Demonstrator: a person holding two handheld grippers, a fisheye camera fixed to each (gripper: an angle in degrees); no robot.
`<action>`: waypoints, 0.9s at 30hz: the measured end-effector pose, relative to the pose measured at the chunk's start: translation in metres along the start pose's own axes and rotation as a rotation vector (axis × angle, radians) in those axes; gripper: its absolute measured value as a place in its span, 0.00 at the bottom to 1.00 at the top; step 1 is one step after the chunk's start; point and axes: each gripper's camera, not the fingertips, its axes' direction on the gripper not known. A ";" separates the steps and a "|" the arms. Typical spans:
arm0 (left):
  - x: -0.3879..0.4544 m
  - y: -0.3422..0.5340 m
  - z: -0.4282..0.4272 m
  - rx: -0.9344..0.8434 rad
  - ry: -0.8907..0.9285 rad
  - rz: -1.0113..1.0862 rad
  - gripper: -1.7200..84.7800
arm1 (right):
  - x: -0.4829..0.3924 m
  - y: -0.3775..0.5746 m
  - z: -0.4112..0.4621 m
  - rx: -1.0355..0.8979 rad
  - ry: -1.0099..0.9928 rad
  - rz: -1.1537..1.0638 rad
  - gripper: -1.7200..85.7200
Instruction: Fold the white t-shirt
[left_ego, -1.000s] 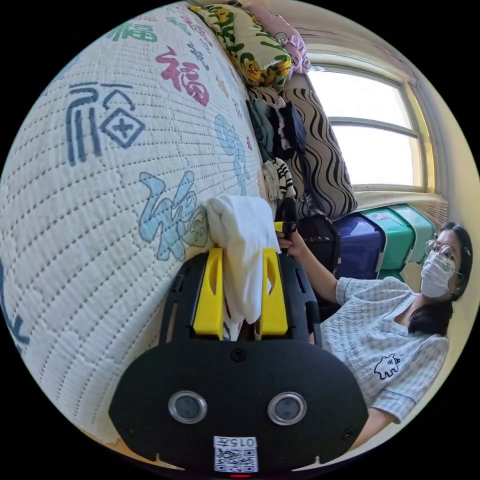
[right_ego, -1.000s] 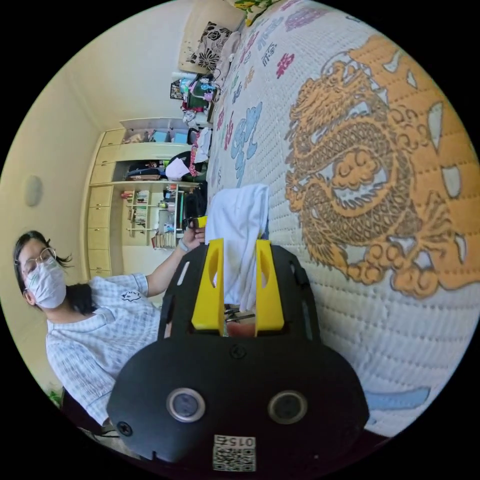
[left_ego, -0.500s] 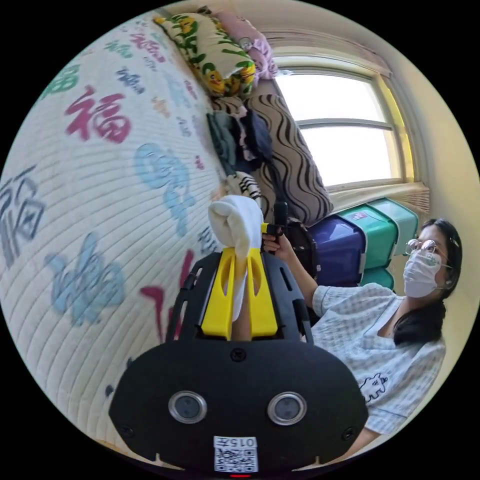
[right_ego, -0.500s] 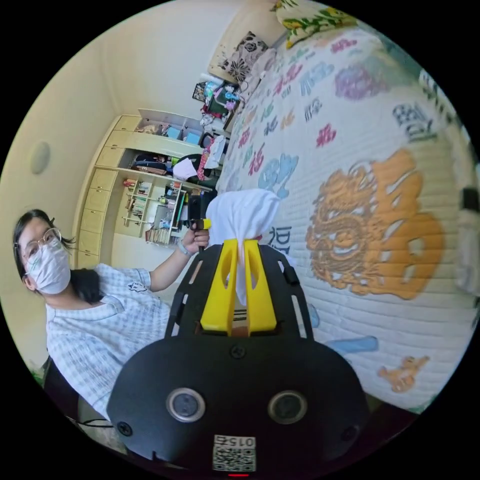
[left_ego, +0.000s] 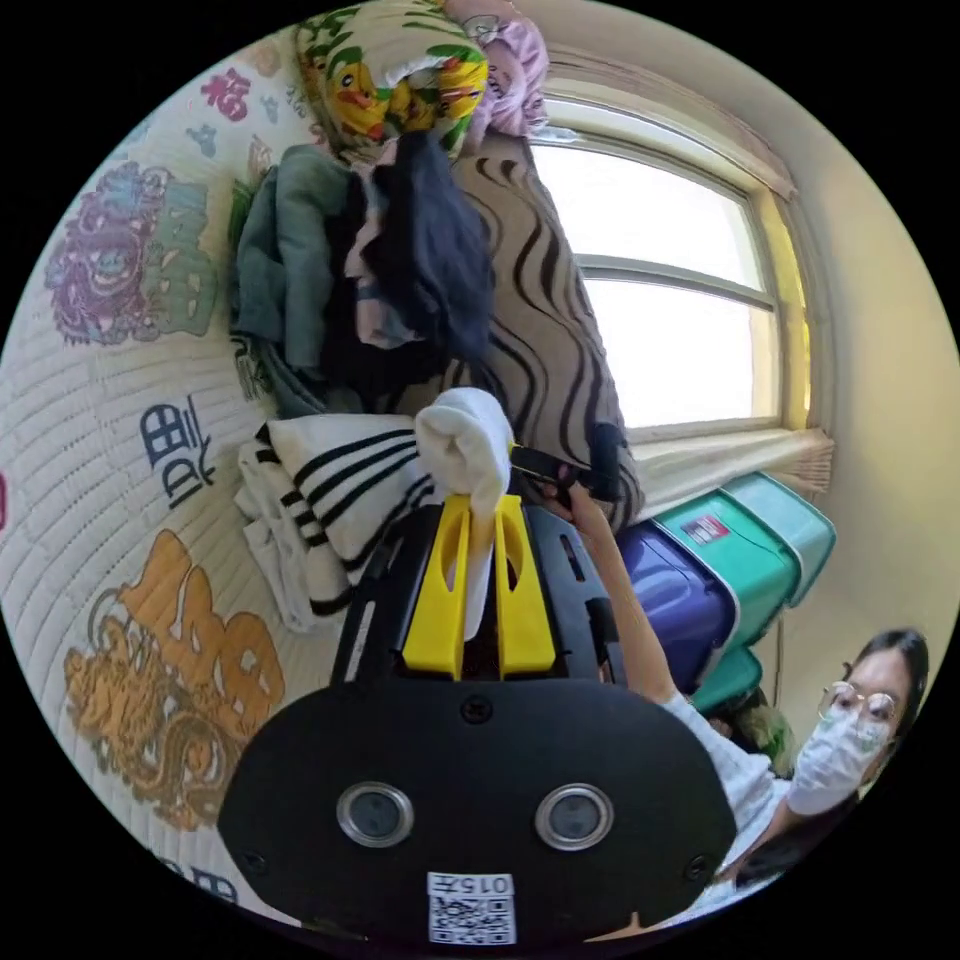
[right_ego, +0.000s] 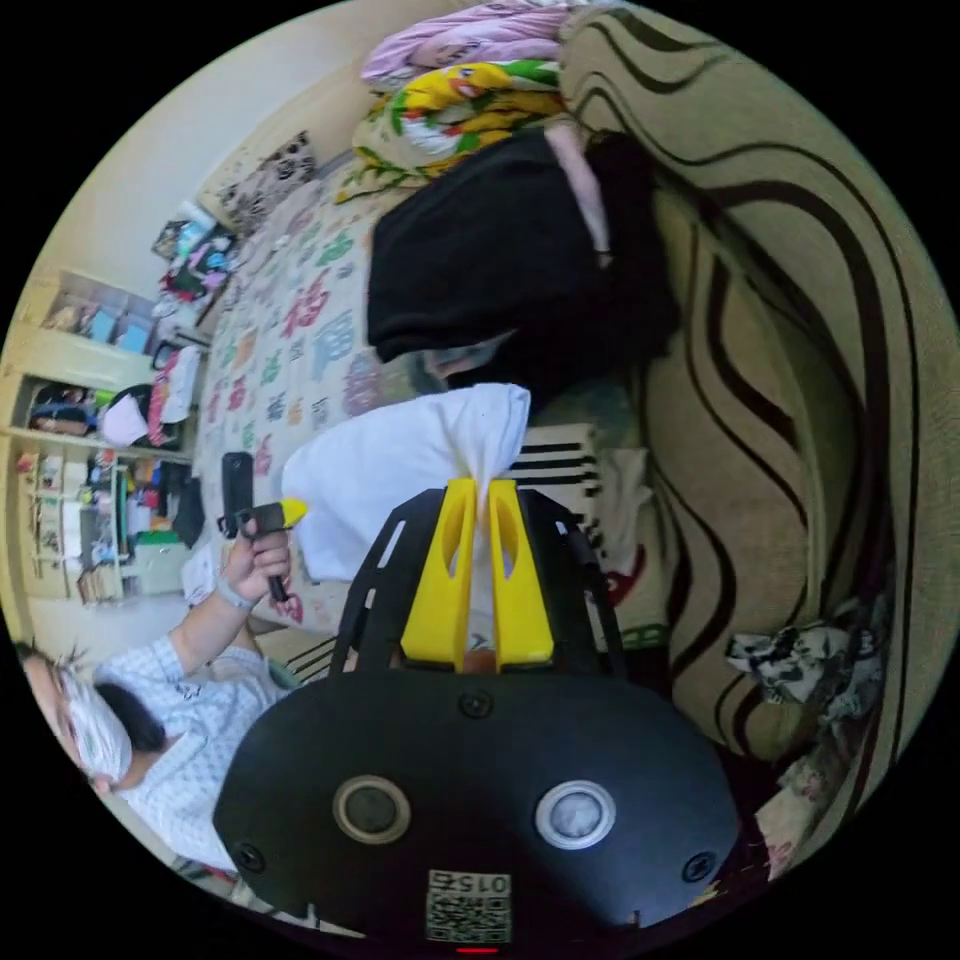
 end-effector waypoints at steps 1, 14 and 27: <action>-0.006 0.002 0.004 0.001 -0.019 -0.017 0.06 | 0.002 -0.003 0.015 -0.011 0.042 0.041 0.04; -0.007 0.128 -0.063 -0.008 -0.202 0.112 0.03 | -0.077 0.035 0.127 -0.005 0.455 0.229 0.06; 0.067 0.526 -0.433 0.355 -0.879 0.174 0.02 | -0.393 0.193 0.210 0.449 0.402 -0.255 0.02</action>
